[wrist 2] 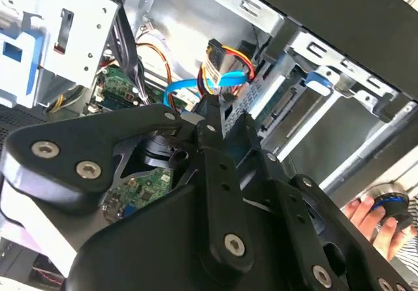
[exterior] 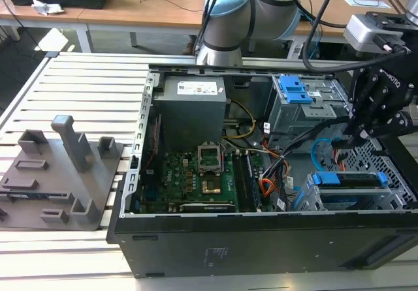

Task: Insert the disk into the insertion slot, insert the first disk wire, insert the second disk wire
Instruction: 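Insert the first disk wire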

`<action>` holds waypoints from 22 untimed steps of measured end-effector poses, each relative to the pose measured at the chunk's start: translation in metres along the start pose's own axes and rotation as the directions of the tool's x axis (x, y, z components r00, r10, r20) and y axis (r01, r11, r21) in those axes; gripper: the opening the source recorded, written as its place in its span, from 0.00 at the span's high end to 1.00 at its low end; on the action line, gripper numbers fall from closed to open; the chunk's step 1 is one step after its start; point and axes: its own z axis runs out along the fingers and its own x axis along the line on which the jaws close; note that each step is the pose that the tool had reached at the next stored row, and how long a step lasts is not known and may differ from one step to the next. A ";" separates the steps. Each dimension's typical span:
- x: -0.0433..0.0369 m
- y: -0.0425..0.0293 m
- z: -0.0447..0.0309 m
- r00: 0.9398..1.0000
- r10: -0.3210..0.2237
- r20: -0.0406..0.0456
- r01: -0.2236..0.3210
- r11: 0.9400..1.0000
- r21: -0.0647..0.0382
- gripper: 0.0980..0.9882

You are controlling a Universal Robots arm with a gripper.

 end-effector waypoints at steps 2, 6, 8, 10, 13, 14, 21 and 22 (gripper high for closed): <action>-0.0025 -0.0002 0.0038 1.000 0.005 -0.005 -0.005 1.000 0.000 0.77; -0.0043 -0.0002 0.0105 1.000 0.015 -0.023 -0.015 1.000 0.001 0.77; -0.0042 -0.0002 0.0113 1.000 0.015 -0.024 -0.015 1.000 0.001 0.77; -0.0043 -0.0002 0.0114 1.000 0.015 -0.024 -0.015 1.000 0.001 0.77; -0.0043 -0.0002 0.0117 1.000 0.015 -0.024 -0.015 1.000 0.001 0.92; -0.0043 -0.0002 0.0118 1.000 0.015 -0.024 -0.015 1.000 0.001 0.93; -0.0044 -0.0052 0.0122 1.000 0.015 -0.024 -0.015 1.000 0.000 0.93; -0.0042 -0.0104 0.0122 1.000 0.015 -0.024 -0.015 1.000 -0.001 0.93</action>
